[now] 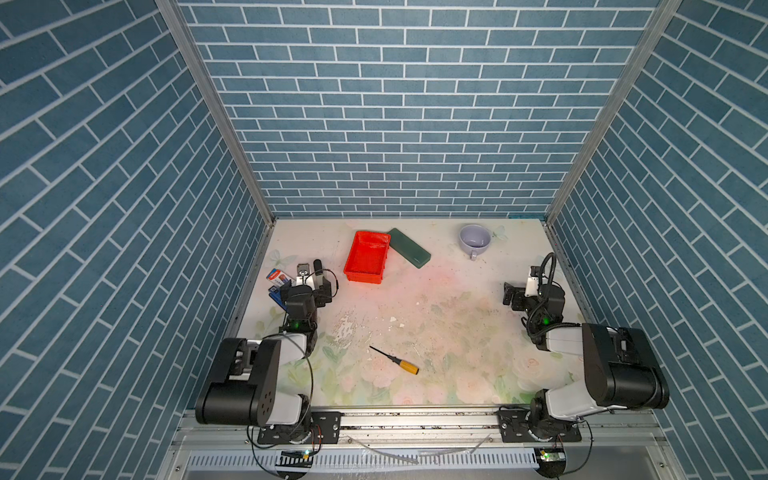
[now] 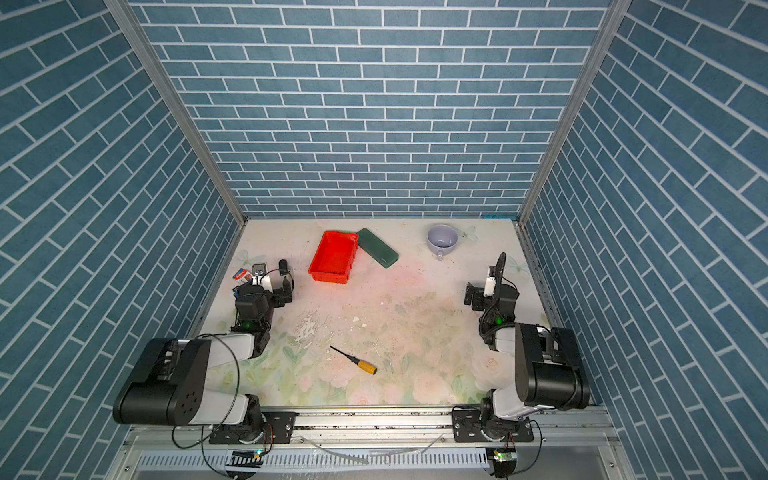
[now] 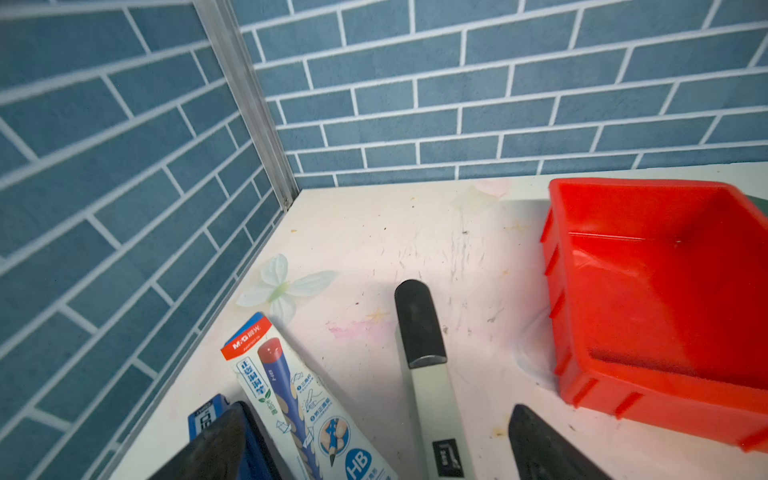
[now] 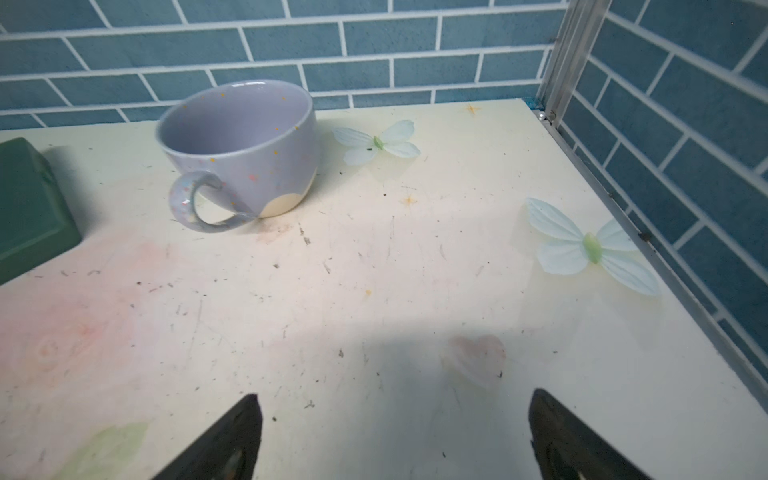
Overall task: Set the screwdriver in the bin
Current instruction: 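Reach the left gripper down toward the yellow-handled screwdriver while the right arm moves inward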
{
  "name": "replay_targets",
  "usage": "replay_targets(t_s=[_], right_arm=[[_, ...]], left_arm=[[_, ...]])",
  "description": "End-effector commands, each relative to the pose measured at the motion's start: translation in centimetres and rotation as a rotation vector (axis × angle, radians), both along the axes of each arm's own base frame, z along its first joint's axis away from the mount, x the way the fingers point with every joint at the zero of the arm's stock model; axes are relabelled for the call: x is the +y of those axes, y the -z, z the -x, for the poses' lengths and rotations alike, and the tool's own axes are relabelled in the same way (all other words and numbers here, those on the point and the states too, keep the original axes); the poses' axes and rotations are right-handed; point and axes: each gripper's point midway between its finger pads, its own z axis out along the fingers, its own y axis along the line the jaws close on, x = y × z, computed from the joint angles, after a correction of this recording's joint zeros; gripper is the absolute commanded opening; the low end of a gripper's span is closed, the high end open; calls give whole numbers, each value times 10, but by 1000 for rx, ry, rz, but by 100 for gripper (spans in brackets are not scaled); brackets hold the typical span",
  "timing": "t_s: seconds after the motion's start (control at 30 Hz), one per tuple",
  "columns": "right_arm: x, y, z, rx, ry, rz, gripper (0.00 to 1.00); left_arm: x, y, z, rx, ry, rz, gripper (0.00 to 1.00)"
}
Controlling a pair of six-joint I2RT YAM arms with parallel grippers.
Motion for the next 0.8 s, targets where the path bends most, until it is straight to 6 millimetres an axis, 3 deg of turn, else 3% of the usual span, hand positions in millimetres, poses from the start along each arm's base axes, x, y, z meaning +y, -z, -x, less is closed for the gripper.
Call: replay_targets(t_s=[0.0,0.27,0.43,0.6,0.77], right_arm=[[20,-23,0,-28,-105,60,99],[79,-52,13,-25,-307,121,99],[118,-62,24,-2,-454,147,99],[144,-72,41,9,-598,156,99],[178,-71,86,69,-814,153,99]], left_arm=[[-20,-13,3,35,41,-100,100],[-98,-37,20,88,373,-178,100],[-149,-49,43,146,682,-189,100],[-177,-50,78,194,927,-278,100],[-192,-42,110,180,1126,-363,100]])
